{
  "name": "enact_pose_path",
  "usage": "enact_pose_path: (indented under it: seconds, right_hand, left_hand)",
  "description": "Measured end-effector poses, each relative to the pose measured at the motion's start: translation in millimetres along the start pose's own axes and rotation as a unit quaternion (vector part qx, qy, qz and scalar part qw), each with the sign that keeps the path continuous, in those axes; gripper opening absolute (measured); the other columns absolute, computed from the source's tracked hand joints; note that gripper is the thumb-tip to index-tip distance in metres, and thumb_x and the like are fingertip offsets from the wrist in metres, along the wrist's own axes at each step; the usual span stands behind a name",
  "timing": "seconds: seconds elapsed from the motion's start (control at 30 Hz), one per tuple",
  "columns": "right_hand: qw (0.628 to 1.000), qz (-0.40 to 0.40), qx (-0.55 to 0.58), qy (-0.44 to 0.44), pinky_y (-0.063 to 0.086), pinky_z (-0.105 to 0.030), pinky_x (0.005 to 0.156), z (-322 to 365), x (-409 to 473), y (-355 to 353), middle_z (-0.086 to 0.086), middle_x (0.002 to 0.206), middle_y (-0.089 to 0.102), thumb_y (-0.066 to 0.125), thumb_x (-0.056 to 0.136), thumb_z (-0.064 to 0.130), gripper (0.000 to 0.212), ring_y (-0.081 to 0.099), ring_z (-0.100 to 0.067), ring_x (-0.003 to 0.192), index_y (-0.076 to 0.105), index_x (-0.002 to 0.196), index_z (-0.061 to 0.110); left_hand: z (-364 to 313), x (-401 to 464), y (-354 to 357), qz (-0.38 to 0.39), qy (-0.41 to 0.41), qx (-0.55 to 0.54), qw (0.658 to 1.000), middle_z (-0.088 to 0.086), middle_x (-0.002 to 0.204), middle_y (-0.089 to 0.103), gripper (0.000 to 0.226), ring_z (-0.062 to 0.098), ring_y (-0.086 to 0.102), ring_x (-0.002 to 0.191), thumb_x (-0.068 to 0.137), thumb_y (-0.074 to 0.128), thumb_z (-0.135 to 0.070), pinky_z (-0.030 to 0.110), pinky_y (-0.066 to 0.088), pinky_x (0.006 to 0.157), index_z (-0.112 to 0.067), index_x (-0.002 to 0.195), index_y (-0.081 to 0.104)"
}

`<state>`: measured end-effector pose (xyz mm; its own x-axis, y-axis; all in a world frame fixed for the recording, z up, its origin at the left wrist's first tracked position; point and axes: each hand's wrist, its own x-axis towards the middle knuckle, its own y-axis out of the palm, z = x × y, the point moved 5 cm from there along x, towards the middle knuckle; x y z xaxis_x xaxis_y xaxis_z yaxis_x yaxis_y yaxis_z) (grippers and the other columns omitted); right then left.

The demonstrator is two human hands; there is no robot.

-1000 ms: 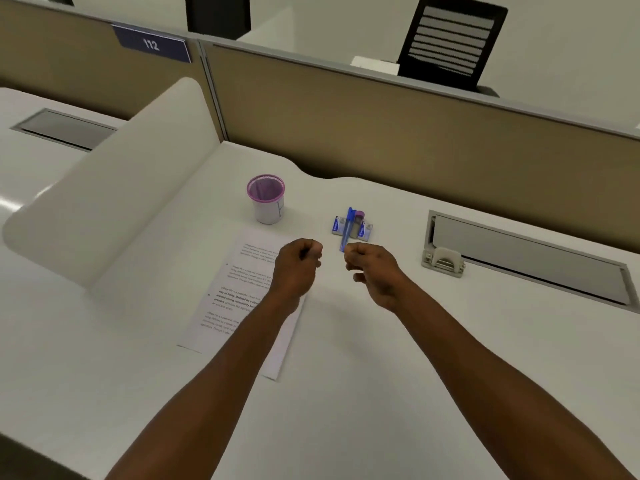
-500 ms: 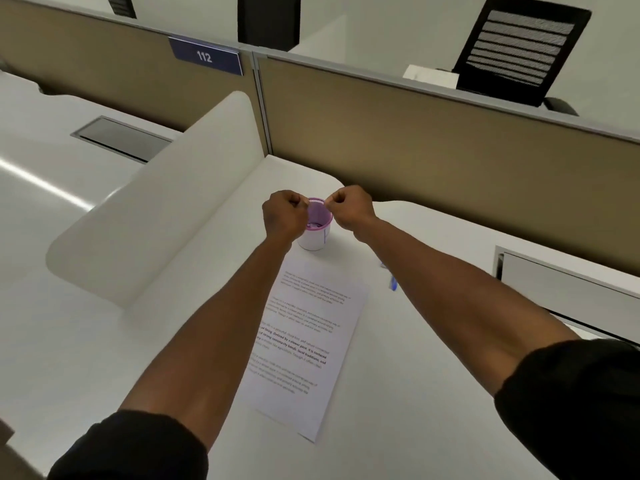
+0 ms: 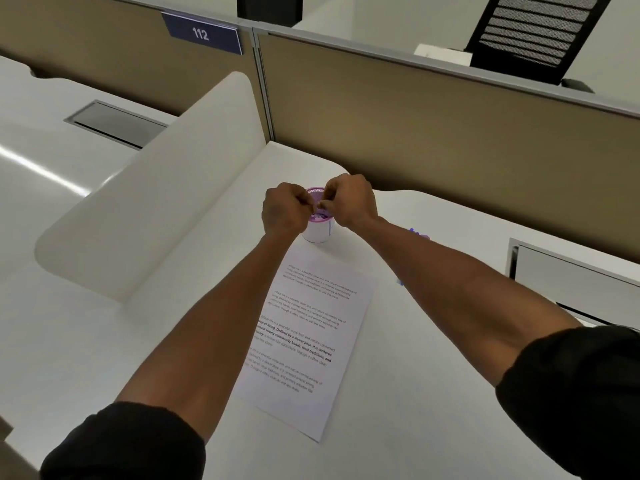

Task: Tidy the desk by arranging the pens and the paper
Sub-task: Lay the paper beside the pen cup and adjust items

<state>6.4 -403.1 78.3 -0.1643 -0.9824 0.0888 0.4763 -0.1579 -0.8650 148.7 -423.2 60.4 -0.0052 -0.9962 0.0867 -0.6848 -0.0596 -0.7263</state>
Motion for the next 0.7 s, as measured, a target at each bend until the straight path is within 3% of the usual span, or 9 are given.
enact_pose_path:
  seconds: [0.17,0.33,0.47,0.57,0.7]
  right_hand:
    - [0.997,0.038,-0.061,-0.034,0.054,-0.031,0.077,2.5,-3.1,5.1,-0.008,0.101,0.074,0.067,0.088,0.021,0.021,0.067,-0.026,0.089,0.076,0.105,0.013]
    - [0.999,0.012,-0.049,-0.02,0.041,-0.026,0.061,1.1,-3.9,-1.5,-0.005,0.083,0.071,0.075,0.081,0.027,0.016,0.063,-0.022,0.073,0.074,0.09,0.014]
    - [0.999,0.01,-0.046,-0.022,0.042,-0.026,0.062,-0.6,-2.3,-3.7,-0.004,0.082,0.07,0.078,0.079,0.03,0.019,0.059,-0.02,0.072,0.072,0.087,0.013]
    - [0.997,0.032,-0.061,-0.045,0.04,-0.025,0.065,0.2,-2.3,0.5,-0.005,0.09,0.074,0.069,0.085,0.027,0.016,0.059,-0.022,0.074,0.077,0.093,0.015]
    - [0.994,0.008,-0.085,-0.068,0.039,-0.031,0.075,1.3,-5.8,-1.6,-0.001,0.091,0.074,0.066,0.088,0.037,0.022,0.061,-0.023,0.083,0.078,0.095,0.021]
  left_hand:
    - [-1.1,-1.2,5.9,0.021,0.014,0.03,0.999,0.008,0.102,0.075,0.02,0.024,0.07,0.088,0.088,0.069,-0.025,0.03,0.055,0.078,-0.014,0.102,0.076]
    - [-5.7,-4.0,2.0,-0.003,0.007,0.021,1.0,0.004,0.097,0.074,0.025,0.022,0.069,0.084,0.079,0.077,-0.031,0.023,0.049,0.069,-0.018,0.101,0.075]
    - [-9.8,-3.5,-2.0,-0.024,0.024,0.031,0.999,0.0,0.083,0.071,0.017,0.02,0.065,0.075,0.075,0.078,-0.03,0.022,0.043,0.059,-0.02,0.087,0.07]
    - [-8.3,-0.9,2.4,0.001,0.042,0.048,0.998,0.005,0.092,0.075,0.014,0.024,0.069,0.081,0.08,0.074,-0.026,0.025,0.051,0.068,-0.019,0.092,0.078]
    - [-10.3,-3.7,6.6,-0.002,0.074,0.075,0.994,0.006,0.105,0.07,0.02,0.024,0.061,0.097,0.086,0.073,-0.026,0.03,0.05,0.076,-0.017,0.103,0.076]
